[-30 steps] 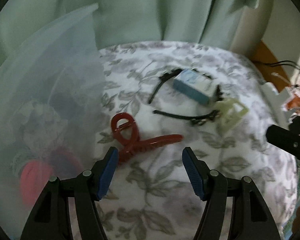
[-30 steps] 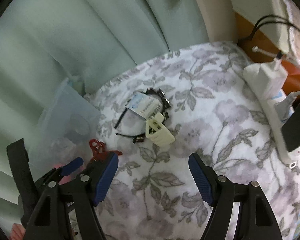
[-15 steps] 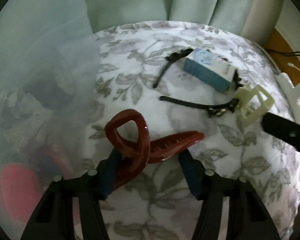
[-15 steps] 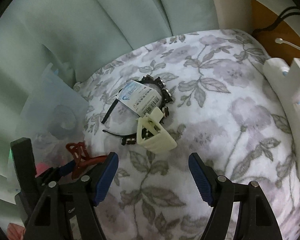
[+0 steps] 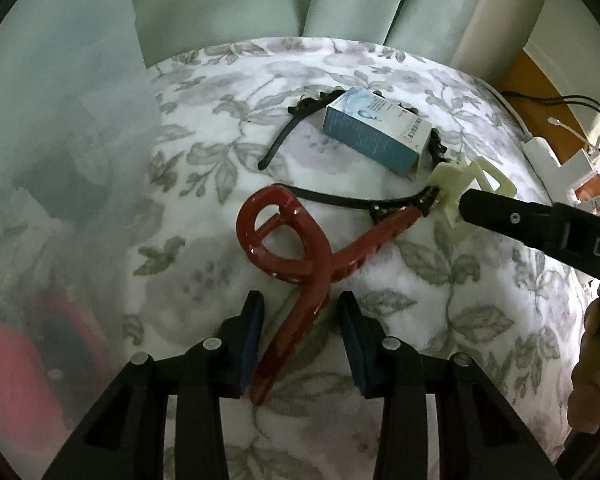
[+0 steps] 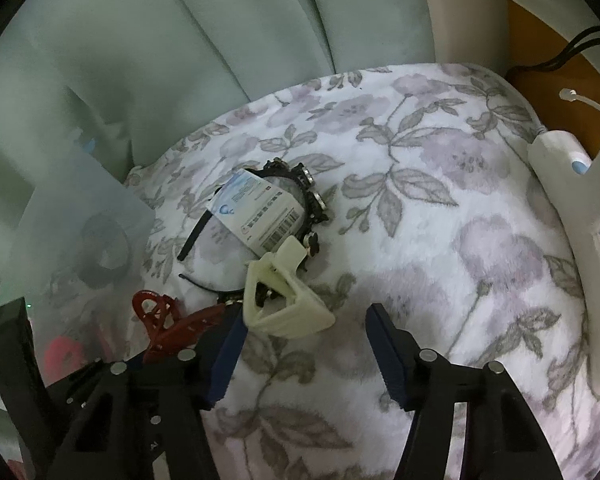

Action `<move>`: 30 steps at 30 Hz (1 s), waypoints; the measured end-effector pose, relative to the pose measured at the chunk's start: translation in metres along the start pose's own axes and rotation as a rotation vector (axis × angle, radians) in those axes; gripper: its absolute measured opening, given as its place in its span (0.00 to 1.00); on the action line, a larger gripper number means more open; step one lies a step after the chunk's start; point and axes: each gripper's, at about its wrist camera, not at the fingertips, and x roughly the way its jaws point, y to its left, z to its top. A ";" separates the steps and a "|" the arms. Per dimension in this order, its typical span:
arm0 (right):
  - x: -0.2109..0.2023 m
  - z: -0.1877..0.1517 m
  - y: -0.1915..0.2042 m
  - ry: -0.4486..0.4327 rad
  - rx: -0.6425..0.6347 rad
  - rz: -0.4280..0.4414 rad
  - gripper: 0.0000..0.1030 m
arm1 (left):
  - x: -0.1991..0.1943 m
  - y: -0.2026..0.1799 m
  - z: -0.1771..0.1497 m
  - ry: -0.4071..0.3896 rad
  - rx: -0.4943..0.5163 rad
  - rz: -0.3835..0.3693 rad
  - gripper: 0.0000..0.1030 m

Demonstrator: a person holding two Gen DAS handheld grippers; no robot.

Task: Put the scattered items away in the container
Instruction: 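Grasp the red claw clip with left tool while right tool grasps the cream claw clip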

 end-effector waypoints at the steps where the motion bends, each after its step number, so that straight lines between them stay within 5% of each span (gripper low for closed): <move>1: 0.002 0.001 0.000 0.003 0.002 -0.001 0.62 | 0.001 -0.001 0.000 -0.004 0.009 0.006 0.38; 6: 0.011 0.003 0.000 0.010 0.003 -0.006 0.60 | 0.004 -0.001 0.004 -0.015 0.012 0.000 0.34; 9: 0.011 0.003 -0.001 0.004 0.004 -0.010 0.53 | 0.004 0.000 0.005 -0.012 0.007 0.002 0.24; 16: 0.004 0.002 -0.002 -0.003 0.016 -0.006 0.32 | -0.001 0.001 0.004 -0.005 -0.017 -0.005 0.19; 30: -0.062 -0.013 0.000 -0.092 0.070 0.006 0.32 | -0.067 -0.008 0.007 -0.115 -0.001 -0.034 0.19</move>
